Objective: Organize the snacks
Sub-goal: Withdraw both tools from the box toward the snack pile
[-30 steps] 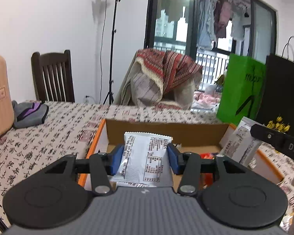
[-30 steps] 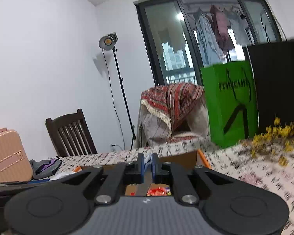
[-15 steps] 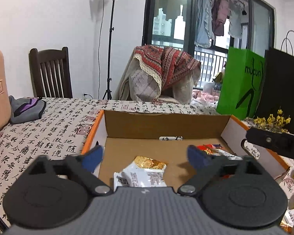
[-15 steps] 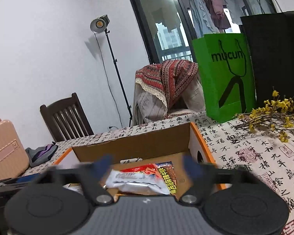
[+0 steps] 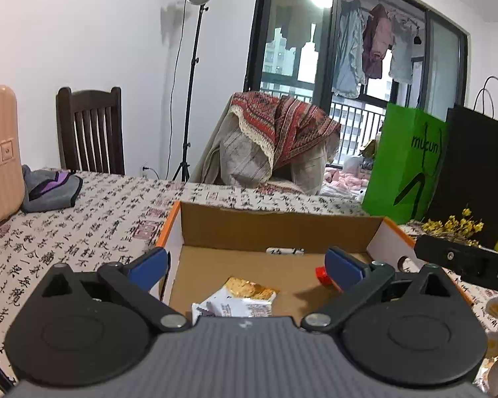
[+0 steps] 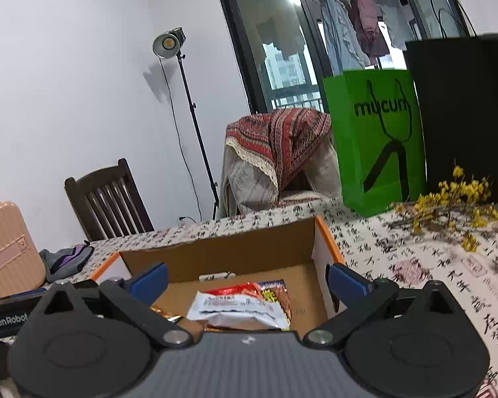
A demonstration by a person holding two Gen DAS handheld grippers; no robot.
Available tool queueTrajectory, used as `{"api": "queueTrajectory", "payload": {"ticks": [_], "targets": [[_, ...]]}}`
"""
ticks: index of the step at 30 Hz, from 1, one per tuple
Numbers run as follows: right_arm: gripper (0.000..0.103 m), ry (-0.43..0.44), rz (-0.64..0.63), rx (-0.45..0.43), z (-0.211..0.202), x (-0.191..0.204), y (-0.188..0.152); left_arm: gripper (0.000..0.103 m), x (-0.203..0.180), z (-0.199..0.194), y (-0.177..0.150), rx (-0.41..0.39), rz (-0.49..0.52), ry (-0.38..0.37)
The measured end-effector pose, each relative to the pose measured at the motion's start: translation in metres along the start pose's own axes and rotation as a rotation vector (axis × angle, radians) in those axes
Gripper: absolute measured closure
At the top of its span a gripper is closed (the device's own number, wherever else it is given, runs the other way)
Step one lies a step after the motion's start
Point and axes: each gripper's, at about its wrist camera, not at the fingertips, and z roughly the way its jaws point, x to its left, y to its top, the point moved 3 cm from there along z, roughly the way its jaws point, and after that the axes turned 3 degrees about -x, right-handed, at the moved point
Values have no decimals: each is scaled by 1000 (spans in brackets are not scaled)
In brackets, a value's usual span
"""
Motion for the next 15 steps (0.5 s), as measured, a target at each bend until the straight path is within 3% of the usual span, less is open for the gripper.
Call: {"api": "queueTrajectory", "payload": {"ticks": [8, 15], "targets": [[0, 12, -11, -1, -37, -1, 22, 0, 1, -32, 13, -43, -6, -11], [0, -10, -65, -2, -73, -3, 22, 0, 7, -55, 16, -27, -13, -31]]}}
